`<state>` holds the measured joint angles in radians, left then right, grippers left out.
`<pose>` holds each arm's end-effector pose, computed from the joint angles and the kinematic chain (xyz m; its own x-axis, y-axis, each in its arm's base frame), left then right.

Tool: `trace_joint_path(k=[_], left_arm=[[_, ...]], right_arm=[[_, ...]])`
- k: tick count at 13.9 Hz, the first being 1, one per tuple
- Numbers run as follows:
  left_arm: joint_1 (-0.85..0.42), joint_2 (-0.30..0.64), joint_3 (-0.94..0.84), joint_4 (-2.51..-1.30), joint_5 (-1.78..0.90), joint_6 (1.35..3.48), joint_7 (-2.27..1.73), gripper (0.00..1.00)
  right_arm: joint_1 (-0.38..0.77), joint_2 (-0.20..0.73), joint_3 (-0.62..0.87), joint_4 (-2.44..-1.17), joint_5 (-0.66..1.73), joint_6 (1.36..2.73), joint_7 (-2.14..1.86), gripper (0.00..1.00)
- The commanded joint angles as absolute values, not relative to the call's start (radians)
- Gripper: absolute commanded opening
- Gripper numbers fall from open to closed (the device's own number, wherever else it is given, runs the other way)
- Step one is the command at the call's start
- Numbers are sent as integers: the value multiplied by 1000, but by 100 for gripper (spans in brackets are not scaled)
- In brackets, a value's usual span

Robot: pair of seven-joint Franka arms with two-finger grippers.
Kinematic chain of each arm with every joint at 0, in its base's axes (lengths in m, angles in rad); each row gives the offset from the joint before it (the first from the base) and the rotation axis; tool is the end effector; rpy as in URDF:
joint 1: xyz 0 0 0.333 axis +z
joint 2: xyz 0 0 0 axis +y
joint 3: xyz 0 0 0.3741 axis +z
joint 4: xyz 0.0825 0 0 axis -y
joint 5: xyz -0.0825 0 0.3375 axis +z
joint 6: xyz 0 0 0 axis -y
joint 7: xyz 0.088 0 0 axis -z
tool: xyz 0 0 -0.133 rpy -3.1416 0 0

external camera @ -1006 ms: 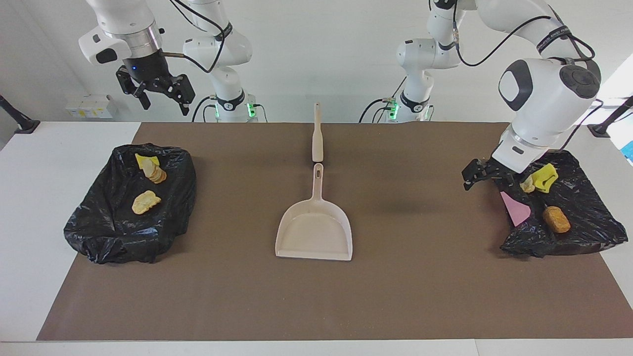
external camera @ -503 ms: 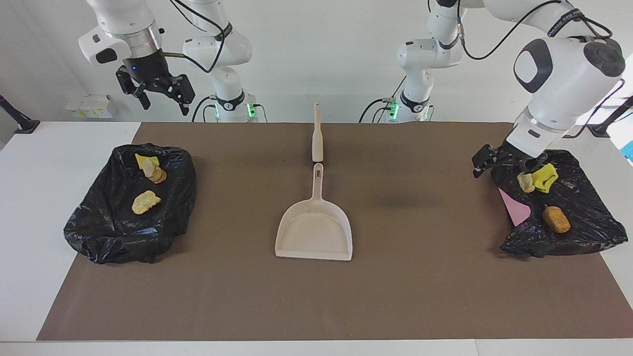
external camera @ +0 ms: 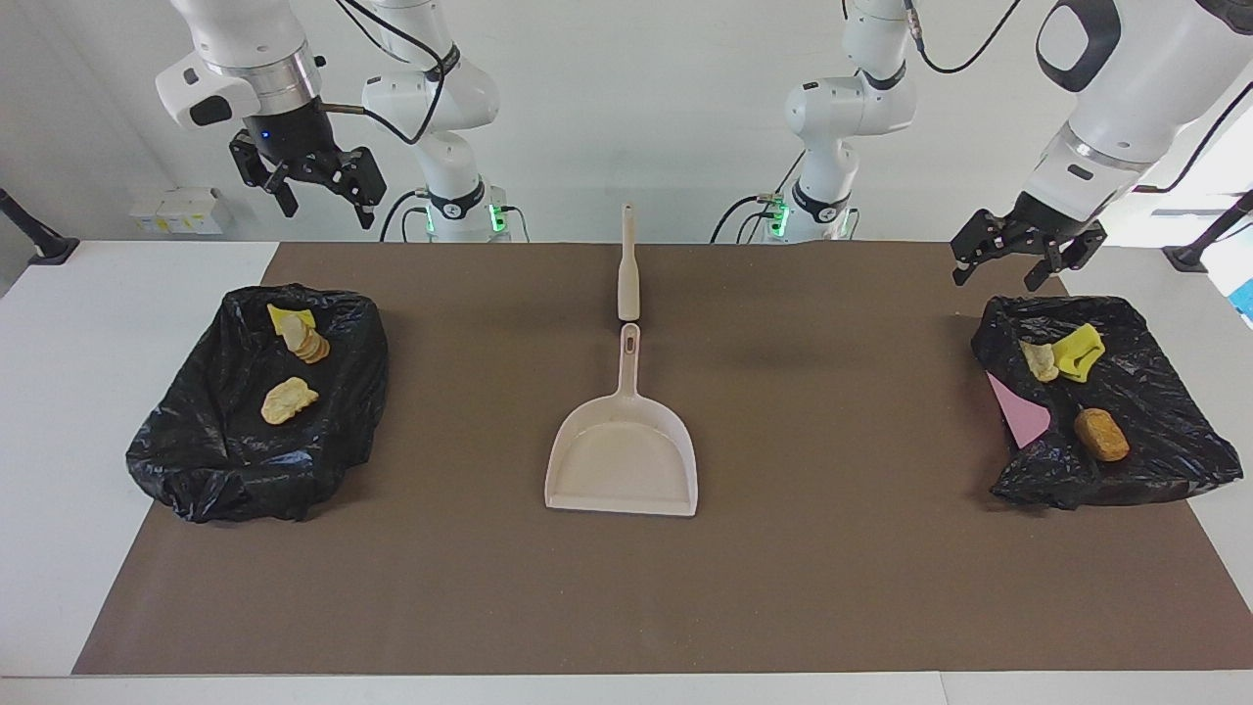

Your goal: Sweep and dump trash in bin

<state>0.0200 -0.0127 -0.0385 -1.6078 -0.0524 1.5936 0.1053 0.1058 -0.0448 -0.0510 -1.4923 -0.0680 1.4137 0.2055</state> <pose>0.5047 -0.0164 0.6494 0.9925 -0.1222 0.0039 -0.1222 -0.9912 0.0518 0.4738 0.0153 0.6982 0.9869 -0.1601 -0.0195 -0.1584 -0.9849 0.0706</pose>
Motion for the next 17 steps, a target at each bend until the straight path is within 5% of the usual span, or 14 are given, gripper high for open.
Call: trace_joint_path(k=[1,17], left_arm=[[31,-22,-37,-1591,-41,1521,120,100],[21,8,-35,-1503,-11,1437,129,100]], right_arm=[[101,-64,-49,-1513,-66,1411,210,100],[101,-64,-49,-1513,-66,1411,210,100]])
